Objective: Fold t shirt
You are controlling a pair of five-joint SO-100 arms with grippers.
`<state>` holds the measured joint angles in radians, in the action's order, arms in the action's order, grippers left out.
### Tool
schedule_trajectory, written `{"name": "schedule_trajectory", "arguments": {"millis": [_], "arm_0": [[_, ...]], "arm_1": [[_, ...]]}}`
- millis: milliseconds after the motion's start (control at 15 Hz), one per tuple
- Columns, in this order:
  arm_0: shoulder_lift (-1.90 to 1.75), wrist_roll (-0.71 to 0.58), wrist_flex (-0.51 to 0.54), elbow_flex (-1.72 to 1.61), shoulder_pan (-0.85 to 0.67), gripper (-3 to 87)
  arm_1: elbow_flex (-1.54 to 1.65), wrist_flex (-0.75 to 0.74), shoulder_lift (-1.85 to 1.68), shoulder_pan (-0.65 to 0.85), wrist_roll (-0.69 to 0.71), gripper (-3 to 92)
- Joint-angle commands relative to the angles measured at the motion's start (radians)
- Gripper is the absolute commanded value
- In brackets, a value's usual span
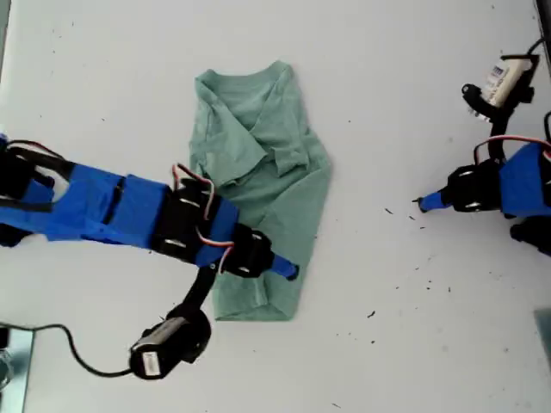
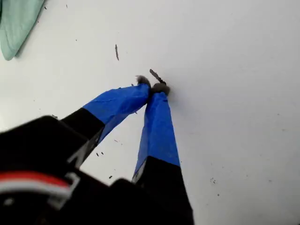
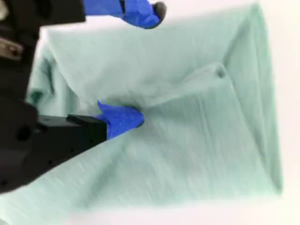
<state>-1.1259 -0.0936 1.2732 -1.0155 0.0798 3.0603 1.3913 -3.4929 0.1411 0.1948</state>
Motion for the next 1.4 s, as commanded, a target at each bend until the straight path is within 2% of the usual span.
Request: {"name": "schedule_trajectory", "arguments": {"millis": [0, 67, 133, 200, 267, 400, 467, 533, 600, 667, 800, 933, 1000, 1133, 1267, 1333], "arm_0": [[-0.396, 0.035, 0.117, -0.014, 0.041, 17.5], [-0.463, 0.075, 0.253, -0.043, 0.044, 13.4], [-0.604, 0.153, 0.285, -0.258, 0.046, 4.3], [-0.792, 0.21, 0.183, -0.584, 0.055, 5.4], [-0.996, 0.273, 0.023, -0.927, 0.072, 3.3], [-1.477, 0.37, -0.373, -1.614, 0.103, -0.2], [-1.723, 0.443, -0.462, -1.864, 0.132, -0.2], [-1.917, 0.532, -0.426, -2.006, 0.166, -0.2], [-2.02, 0.591, -0.339, -2.059, 0.192, -0.2], [-2.02, 0.572, -0.336, -2.069, 0.187, -0.2], [-1.861, 0.569, -0.319, -1.971, 0.175, -0.2], [-1.445, 0.485, -0.173, -1.505, 0.156, -0.2], [-1.221, 0.399, -0.109, -1.233, 0.133, 0.4], [-0.862, 0.227, -0.077, -0.807, 0.094, -0.1], [-0.485, 0.144, 0.127, -0.337, 0.078, 0.1], [-0.367, 0.103, 0.158, -0.176, 0.086, 10.1]], "arm_1": [[0.017, 0.002, -0.011, 0.012, 0.011, 1.7], [0.017, 0.002, -0.011, 0.02, 0.017, 1.7], [0.017, 0.002, -0.011, 0.02, 0.018, 1.7], [0.017, 0.002, -0.011, 0.02, 0.017, 1.7], [0.017, 0.002, -0.011, 0.018, 0.009, 1.7], [0.017, 0.002, -0.011, 0.015, 0.006, 2.3], [0.017, 0.002, -0.011, 0.014, 0.009, 2.9], [0.017, 0.002, -0.011, 0.014, 0.011, 3.5], [0.017, 0.002, -0.011, 0.014, 0.014, 1.8], [0.017, 0.002, -0.011, 0.017, 0.014, 1.8], [-0.017, 0.003, -0.011, -0.011, -0.021, 1.9], [-0.241, -0.04, 0.12, -0.086, -0.063, 1.9], [-0.465, -0.061, 0.397, -0.112, -0.063, 1.9], [-0.988, -0.06, 0.996, -0.184, -0.041, 1.8], [-1.465, -0.037, 1.44, -0.235, 0.002, 1.5], [-1.698, 0.023, 1.641, -0.259, 0.023, 11.0]]}}
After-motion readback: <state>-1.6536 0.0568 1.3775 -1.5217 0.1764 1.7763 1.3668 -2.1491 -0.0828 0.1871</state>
